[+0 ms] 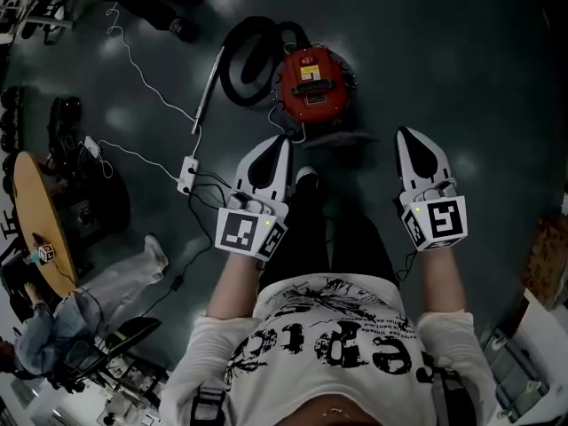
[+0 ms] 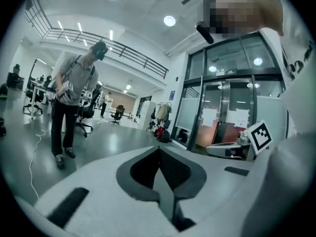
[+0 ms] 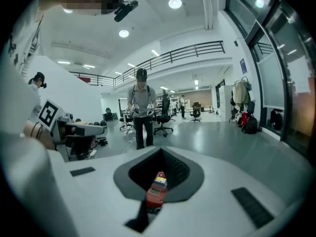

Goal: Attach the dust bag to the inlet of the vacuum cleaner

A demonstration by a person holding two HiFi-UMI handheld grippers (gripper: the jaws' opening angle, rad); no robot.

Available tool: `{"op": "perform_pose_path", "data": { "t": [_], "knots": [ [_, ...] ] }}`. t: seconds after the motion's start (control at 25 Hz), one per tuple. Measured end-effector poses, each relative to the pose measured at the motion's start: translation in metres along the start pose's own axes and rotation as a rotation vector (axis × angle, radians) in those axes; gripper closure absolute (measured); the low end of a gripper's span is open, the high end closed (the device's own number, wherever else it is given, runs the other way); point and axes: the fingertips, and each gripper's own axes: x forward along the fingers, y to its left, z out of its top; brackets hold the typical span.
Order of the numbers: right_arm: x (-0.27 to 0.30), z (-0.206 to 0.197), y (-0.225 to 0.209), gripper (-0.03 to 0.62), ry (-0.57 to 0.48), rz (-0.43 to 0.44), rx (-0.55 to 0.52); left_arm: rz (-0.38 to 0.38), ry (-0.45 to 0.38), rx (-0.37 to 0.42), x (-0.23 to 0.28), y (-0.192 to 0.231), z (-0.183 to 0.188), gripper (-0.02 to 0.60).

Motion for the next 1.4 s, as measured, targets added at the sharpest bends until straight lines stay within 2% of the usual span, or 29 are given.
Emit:
{"op": "perform_pose_path", "data": {
  "t": [0.16, 0.32, 0.44, 0.8, 1.0, 1.4],
  "knots": [
    [-0.058, 0.077, 0.017, 0.592, 0.011, -0.023, -0.055, 0.073, -0.049, -0.016, -0.046, -0.038, 0.08, 0.578],
    [-0.103, 0.11, 0.036, 0.592, -0.004, -0.022, -0.094, 0.039, -0.088, -0.013, -0.084, -0.083, 0.116, 0.578],
    [-0.128, 0.125, 0.046, 0.592, -0.028, 0.005, -0.079, 0.086, -0.136, 0.041, -0.108, -0.106, 0.141, 0.577],
    [-0.197, 0.113, 0.078, 0.592, -0.091, 0.088, -0.11, 0.196, -0.193, 0.091, -0.173, -0.159, 0.136, 0.577],
    [-0.227, 0.111, 0.083, 0.592, -0.137, 0.063, -0.126, 0.19, -0.21, 0.112, -0.19, -0.18, 0.137, 0.578],
    [-0.24, 0.118, 0.087, 0.592, -0.16, 0.09, -0.16, 0.185, -0.204, 0.142, -0.191, -0.197, 0.137, 0.578]
  ]
}}
